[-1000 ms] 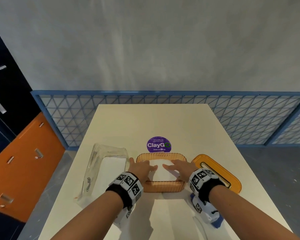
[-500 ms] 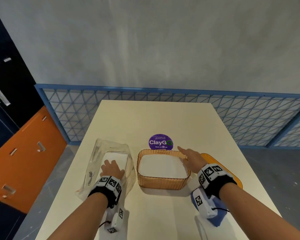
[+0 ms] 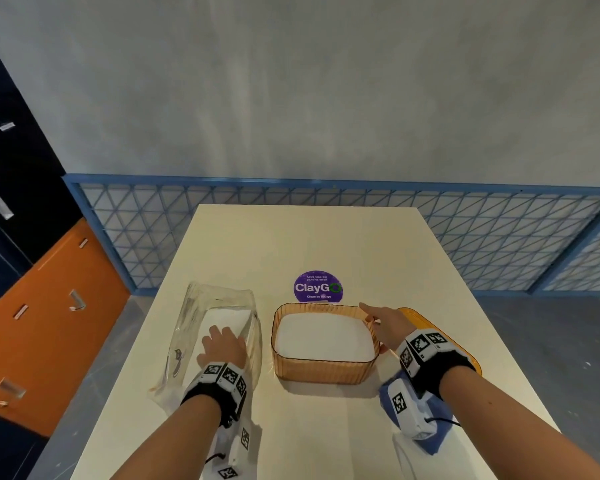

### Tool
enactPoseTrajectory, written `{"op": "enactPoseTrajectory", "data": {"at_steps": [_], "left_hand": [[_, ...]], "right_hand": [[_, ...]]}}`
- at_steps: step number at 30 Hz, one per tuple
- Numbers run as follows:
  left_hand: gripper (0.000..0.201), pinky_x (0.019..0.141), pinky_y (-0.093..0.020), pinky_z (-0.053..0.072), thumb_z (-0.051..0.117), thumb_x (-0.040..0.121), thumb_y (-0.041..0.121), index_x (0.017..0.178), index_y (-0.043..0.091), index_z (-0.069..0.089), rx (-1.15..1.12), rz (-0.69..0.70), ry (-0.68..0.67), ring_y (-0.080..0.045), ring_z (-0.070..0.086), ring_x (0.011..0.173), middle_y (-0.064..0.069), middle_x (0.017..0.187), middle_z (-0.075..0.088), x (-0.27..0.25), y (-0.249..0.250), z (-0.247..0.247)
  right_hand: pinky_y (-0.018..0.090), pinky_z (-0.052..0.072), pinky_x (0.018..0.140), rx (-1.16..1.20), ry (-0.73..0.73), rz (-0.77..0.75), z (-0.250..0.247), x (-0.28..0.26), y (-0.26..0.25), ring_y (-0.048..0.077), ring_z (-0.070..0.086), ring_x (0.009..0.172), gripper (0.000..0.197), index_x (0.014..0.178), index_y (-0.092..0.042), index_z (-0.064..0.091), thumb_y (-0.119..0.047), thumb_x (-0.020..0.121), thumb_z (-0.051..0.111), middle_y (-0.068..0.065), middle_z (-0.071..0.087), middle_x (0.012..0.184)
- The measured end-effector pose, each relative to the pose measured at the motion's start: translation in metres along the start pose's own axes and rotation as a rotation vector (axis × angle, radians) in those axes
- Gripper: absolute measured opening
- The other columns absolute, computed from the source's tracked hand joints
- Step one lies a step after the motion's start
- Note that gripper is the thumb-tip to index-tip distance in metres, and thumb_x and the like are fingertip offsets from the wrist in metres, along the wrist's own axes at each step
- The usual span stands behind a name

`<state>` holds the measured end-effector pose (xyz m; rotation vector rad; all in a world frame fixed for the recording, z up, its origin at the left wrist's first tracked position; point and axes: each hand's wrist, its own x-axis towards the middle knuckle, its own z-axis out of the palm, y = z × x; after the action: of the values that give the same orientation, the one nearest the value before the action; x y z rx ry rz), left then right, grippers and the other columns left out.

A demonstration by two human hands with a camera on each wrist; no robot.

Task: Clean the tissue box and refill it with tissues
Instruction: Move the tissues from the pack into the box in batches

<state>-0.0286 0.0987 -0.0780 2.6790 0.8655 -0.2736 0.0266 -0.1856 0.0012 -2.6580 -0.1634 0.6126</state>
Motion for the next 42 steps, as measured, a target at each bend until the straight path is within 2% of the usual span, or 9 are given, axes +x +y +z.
{"op": "enactPoseTrajectory", "data": {"at_steps": [12, 17, 21, 24, 29, 32, 34, 38, 42], "left_hand": [[0.032, 0.105, -0.033, 0.038, 0.035, 0.099, 0.009, 0.131, 0.005, 0.041, 0.085, 0.123, -0.009, -0.023, 0.047, 0.127, -0.011, 0.139, 0.043, -0.011, -0.003, -0.028], [0.025, 0.067, -0.035, 0.042, 0.039, 0.094, 0.001, 0.113, 0.001, 0.055, -0.133, 0.23, 0.33, -0.034, 0.063, 0.094, -0.017, 0.105, 0.065, -0.04, 0.004, -0.083], [0.04, 0.067, -0.026, 0.044, 0.048, 0.09, -0.001, 0.127, 0.012, 0.055, -0.373, 0.561, 0.608, -0.03, 0.066, 0.093, -0.008, 0.112, 0.067, -0.07, 0.014, -0.102], [0.044, 0.091, -0.03, 0.05, 0.042, 0.087, 0.004, 0.127, 0.021, 0.052, -0.403, 0.919, 0.643, -0.018, 0.056, 0.117, -0.005, 0.127, 0.063, -0.076, 0.024, -0.09], [0.04, 0.105, -0.042, 0.043, 0.039, 0.095, 0.026, 0.136, 0.027, 0.039, -0.361, 1.071, 0.462, -0.014, 0.034, 0.136, -0.007, 0.146, 0.044, -0.08, 0.031, -0.058], [0.06, 0.117, -0.017, 0.019, 0.046, 0.087, 0.059, 0.141, 0.042, 0.026, -0.579, 0.966, 0.257, -0.001, 0.01, 0.146, 0.006, 0.157, 0.017, -0.09, 0.03, -0.05], [0.066, 0.115, -0.007, 0.015, 0.053, 0.087, 0.051, 0.142, 0.04, 0.019, -0.775, 0.816, 0.177, 0.008, 0.01, 0.142, 0.012, 0.156, 0.014, -0.093, 0.033, -0.048], [0.076, 0.109, -0.028, 0.027, 0.052, 0.095, 0.013, 0.149, 0.028, 0.001, -1.047, 0.53, -0.084, -0.018, 0.026, 0.142, -0.007, 0.152, 0.027, -0.078, 0.051, -0.059], [0.076, 0.091, -0.036, 0.047, 0.057, 0.088, 0.009, 0.146, 0.031, 0.012, -1.55, 0.293, -0.408, -0.027, 0.052, 0.117, -0.012, 0.13, 0.05, -0.059, 0.064, -0.082]], "right_hand": [[0.031, 0.038, 0.108, -0.087, -0.031, -0.023, -0.005, -0.004, 0.0, 0.027, 0.043, 0.132, 0.052, 0.149, -0.021, 0.024, -0.008, 0.1, 0.034, 0.01, 0.041, 0.147], [0.032, 0.044, 0.095, 0.227, 0.255, -0.127, -0.024, -0.017, -0.039, 0.022, 0.055, 0.117, 0.038, 0.135, -0.011, 0.049, -0.021, 0.099, 0.042, 0.01, 0.059, 0.129], [0.033, 0.056, 0.066, 0.903, -0.102, -0.074, -0.046, -0.036, -0.099, 0.025, 0.067, 0.082, 0.049, 0.12, -0.011, 0.05, -0.051, 0.096, 0.036, 0.01, 0.067, 0.105], [0.036, 0.059, 0.066, 1.12, -0.313, -0.029, -0.061, -0.041, -0.119, 0.031, 0.069, 0.082, 0.059, 0.118, -0.01, 0.05, -0.061, 0.089, 0.043, 0.015, 0.065, 0.105], [0.032, 0.052, 0.069, 0.819, -0.138, -0.125, -0.064, -0.035, -0.114, 0.032, 0.062, 0.091, 0.037, 0.123, 0.008, 0.052, -0.002, 0.087, 0.058, 0.026, 0.061, 0.117], [0.034, 0.045, 0.078, 0.519, 0.036, -0.248, -0.074, -0.041, -0.11, 0.031, 0.059, 0.098, 0.032, 0.115, 0.006, 0.057, 0.001, 0.084, 0.058, 0.024, 0.062, 0.116], [0.029, 0.043, 0.074, 0.304, 0.121, -0.34, -0.083, -0.046, -0.108, 0.024, 0.056, 0.093, 0.023, 0.106, -0.002, 0.061, -0.004, 0.083, 0.059, 0.013, 0.063, 0.104], [0.018, 0.037, 0.064, 0.195, 0.174, -0.473, -0.093, -0.052, -0.1, 0.016, 0.051, 0.083, 0.027, 0.073, -0.027, 0.052, -0.004, 0.083, 0.061, -0.007, 0.056, 0.079], [0.024, 0.039, 0.069, 0.398, 0.153, -0.472, -0.089, -0.054, -0.085, 0.014, 0.052, 0.078, 0.005, 0.087, -0.011, 0.059, -0.006, 0.087, 0.059, -0.003, 0.058, 0.081]]}}
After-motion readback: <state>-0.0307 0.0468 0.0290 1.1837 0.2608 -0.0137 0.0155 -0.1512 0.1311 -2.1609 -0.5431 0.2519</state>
